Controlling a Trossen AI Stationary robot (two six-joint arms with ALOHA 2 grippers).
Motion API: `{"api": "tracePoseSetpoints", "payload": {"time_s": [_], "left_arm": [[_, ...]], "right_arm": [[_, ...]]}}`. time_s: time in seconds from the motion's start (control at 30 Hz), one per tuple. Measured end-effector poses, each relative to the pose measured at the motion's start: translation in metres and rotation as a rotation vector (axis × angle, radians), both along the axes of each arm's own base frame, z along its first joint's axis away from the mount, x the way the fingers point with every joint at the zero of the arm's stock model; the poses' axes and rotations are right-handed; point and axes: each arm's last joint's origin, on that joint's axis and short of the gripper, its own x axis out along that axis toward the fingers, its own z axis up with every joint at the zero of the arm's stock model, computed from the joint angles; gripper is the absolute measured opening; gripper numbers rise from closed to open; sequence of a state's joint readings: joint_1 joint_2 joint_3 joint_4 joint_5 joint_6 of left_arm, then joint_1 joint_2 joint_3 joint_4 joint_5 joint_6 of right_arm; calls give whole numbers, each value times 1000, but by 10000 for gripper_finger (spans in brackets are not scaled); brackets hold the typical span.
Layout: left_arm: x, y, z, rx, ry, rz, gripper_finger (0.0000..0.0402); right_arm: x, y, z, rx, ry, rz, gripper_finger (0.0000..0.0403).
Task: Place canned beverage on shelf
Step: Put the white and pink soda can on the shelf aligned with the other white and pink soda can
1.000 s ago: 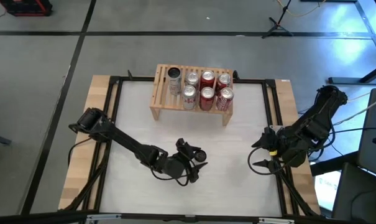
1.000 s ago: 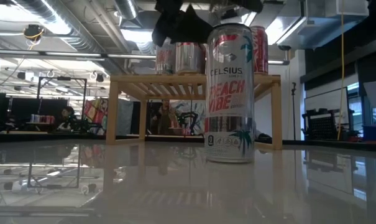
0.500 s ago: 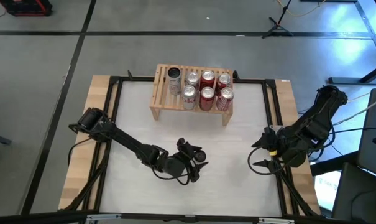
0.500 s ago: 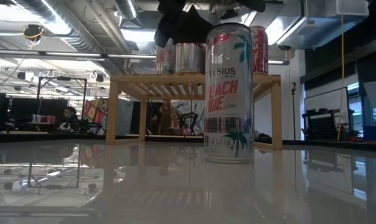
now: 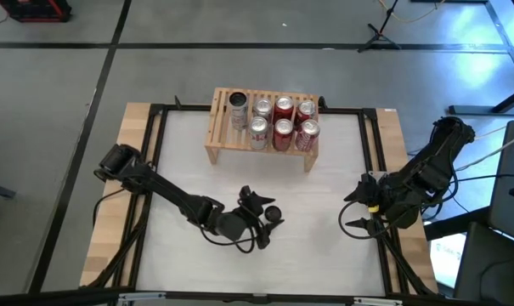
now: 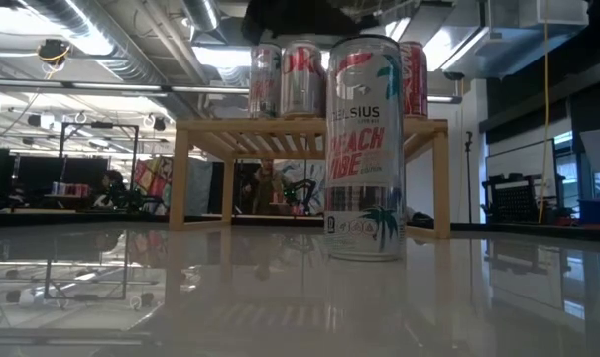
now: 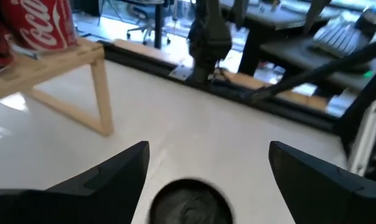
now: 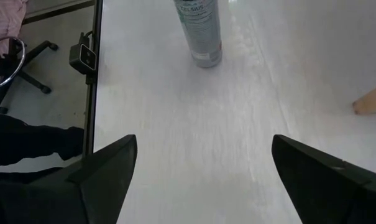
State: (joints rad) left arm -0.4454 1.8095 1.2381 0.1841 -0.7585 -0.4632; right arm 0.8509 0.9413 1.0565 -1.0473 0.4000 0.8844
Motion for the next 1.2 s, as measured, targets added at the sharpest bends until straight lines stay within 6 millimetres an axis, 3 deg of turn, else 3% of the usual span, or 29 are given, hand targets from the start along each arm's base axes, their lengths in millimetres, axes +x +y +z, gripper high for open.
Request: {"api": "tracePoseSetpoints", "payload": {"time_s": [0.23, 0.6, 0.93, 1.2], "left_arm": [[-2, 4, -16, -28, 114, 0, 324], [1, 7, -21, -58, 141, -16, 324], [9, 4, -48, -95, 189, -23, 324], [13, 6, -53, -121, 171, 2, 308]], "right_arm": [[0, 0, 0, -1, 0, -1, 363], [0, 0, 0, 1, -4, -2, 363], [0, 0, 0, 1, -5, -3, 363], [0, 0, 0, 4, -7, -3, 363]]}}
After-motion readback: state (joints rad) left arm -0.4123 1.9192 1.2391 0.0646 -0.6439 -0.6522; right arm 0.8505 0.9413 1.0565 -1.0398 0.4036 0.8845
